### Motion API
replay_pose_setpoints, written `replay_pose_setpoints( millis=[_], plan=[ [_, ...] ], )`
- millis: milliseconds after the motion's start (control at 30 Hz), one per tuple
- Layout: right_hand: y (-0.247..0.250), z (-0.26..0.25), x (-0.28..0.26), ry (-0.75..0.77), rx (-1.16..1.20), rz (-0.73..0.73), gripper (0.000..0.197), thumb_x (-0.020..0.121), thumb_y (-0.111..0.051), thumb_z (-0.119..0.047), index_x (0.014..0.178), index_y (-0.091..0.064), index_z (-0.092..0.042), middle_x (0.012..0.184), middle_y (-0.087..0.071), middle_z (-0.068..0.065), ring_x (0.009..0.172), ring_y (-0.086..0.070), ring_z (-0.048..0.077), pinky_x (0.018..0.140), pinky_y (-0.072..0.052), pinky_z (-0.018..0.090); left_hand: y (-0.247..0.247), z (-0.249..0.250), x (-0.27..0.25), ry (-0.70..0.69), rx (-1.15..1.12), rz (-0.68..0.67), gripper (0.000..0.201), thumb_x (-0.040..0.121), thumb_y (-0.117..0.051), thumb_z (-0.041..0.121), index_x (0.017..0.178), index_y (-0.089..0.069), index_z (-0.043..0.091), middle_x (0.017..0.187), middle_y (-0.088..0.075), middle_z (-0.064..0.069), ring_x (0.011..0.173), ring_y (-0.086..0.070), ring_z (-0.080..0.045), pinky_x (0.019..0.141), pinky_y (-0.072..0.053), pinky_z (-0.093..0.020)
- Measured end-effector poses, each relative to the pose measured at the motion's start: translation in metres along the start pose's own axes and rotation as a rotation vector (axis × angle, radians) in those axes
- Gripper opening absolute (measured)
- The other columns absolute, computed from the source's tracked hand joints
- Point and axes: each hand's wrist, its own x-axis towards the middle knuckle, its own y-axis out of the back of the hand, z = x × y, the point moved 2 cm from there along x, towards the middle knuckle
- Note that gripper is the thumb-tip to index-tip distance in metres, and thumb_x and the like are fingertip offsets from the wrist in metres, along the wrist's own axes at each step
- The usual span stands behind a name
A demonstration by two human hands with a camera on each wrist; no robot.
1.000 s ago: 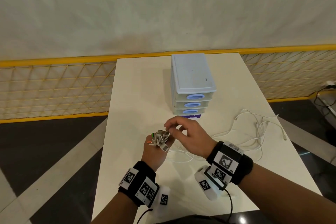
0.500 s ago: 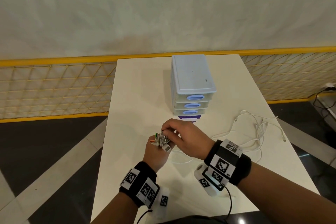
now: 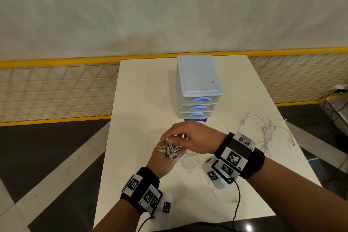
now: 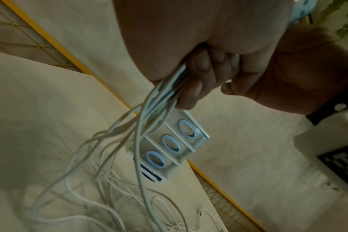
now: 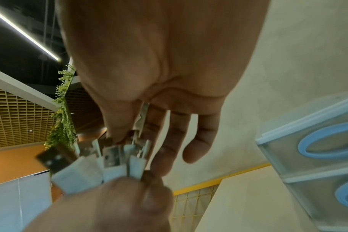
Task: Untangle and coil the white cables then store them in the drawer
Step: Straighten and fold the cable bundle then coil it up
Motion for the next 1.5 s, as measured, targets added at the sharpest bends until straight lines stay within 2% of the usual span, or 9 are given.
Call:
replay_pose_setpoints(
  millis=[100,200,300,433,667,867,1067,1233,1500],
  plan=[
    [0.004,0.0,0.003,0.005,-0.009,-0.015,0.022,0.092,-0.057,-0.02,0.11,-0.068,-0.017,0.107,-0.072,-0.003,0.095,-0.064,0.004,0.081,-0.045,0.01,0.0,0.0,-0.001,0.003,0.048,-0.057,0.012,0.076,-0.065,0.015,0.073,-0.054,0.021,0.062,-0.054,0.013,0.06,-0.052,0.004,0.06,-0.04,-0.01],
    [0.004,0.001,0.003,-0.006,-0.04,0.011,0.022,0.089,-0.061,-0.022,0.108,-0.07,-0.018,0.104,-0.074,-0.002,0.094,-0.067,0.007,0.086,-0.051,0.025,0.001,-0.005,-0.001,0.03,0.084,-0.033,0.024,0.079,-0.07,0.008,0.07,-0.052,0.02,0.055,-0.051,0.014,0.054,-0.048,0.003,0.057,-0.036,-0.01],
    [0.004,-0.001,0.002,-0.014,-0.095,0.035,0.021,0.088,-0.061,-0.022,0.107,-0.071,-0.019,0.103,-0.074,-0.004,0.092,-0.067,0.006,0.083,-0.051,0.023,0.001,-0.005,-0.002,0.046,0.082,-0.028,0.025,0.078,-0.071,0.008,0.07,-0.052,0.021,0.055,-0.051,0.011,0.055,-0.05,0.004,0.057,-0.036,-0.01],
    [0.001,-0.001,0.002,-0.024,-0.142,0.053,0.018,0.092,-0.055,-0.021,0.102,-0.07,-0.018,0.096,-0.074,-0.003,0.084,-0.066,0.009,0.074,-0.046,0.019,-0.001,-0.004,-0.003,0.075,-0.004,-0.019,0.031,0.072,-0.069,0.025,0.076,-0.058,-0.004,0.068,-0.059,-0.019,0.065,-0.054,-0.012,0.061,-0.043,-0.035],
    [-0.007,0.003,-0.002,-0.057,-0.114,0.073,0.016,0.097,-0.045,-0.022,0.099,-0.06,-0.018,0.086,-0.068,0.002,0.074,-0.058,0.016,0.071,-0.046,0.031,-0.001,-0.006,0.001,0.14,0.015,-0.024,0.03,0.081,-0.068,-0.002,0.063,-0.055,0.018,0.05,-0.058,0.016,0.051,-0.05,0.005,0.055,-0.038,-0.012],
    [-0.01,0.003,-0.003,-0.038,-0.106,0.098,0.017,0.097,-0.043,-0.026,0.105,-0.058,-0.021,0.092,-0.069,0.002,0.078,-0.061,0.02,0.075,-0.049,0.036,-0.002,-0.011,0.0,0.123,0.027,-0.024,0.016,0.079,-0.071,0.007,0.072,-0.06,0.016,0.061,-0.061,0.009,0.06,-0.056,-0.002,0.062,-0.044,-0.018],
    [-0.012,0.015,-0.023,0.073,-0.059,0.381,0.016,0.088,-0.058,-0.017,0.103,-0.059,-0.02,0.094,-0.053,-0.011,0.082,-0.048,-0.003,0.076,-0.039,0.011,0.001,-0.001,0.002,0.137,-0.033,0.085,0.041,0.08,-0.062,-0.011,0.059,-0.049,0.021,0.041,-0.053,0.014,0.042,-0.045,0.004,0.049,-0.033,-0.009],
    [-0.021,0.024,-0.028,0.105,-0.105,0.35,0.018,0.088,-0.057,-0.03,0.102,-0.065,-0.021,0.089,-0.06,-0.003,0.079,-0.05,0.0,0.073,-0.049,0.026,0.0,0.005,0.001,0.1,-0.052,0.022,0.042,0.079,-0.058,-0.018,0.065,-0.053,0.022,0.048,-0.057,0.017,0.047,-0.049,0.005,0.052,-0.035,-0.008],
    [-0.021,0.021,-0.028,-0.028,-0.059,0.291,0.014,0.094,-0.051,-0.02,0.102,-0.058,-0.012,0.097,-0.062,-0.003,0.081,-0.05,0.006,0.078,-0.046,0.025,-0.004,0.013,0.004,0.121,-0.096,0.041,0.038,0.081,-0.059,-0.015,0.064,-0.052,0.019,0.045,-0.056,0.016,0.043,-0.047,0.005,0.05,-0.034,-0.007]
  ],
)
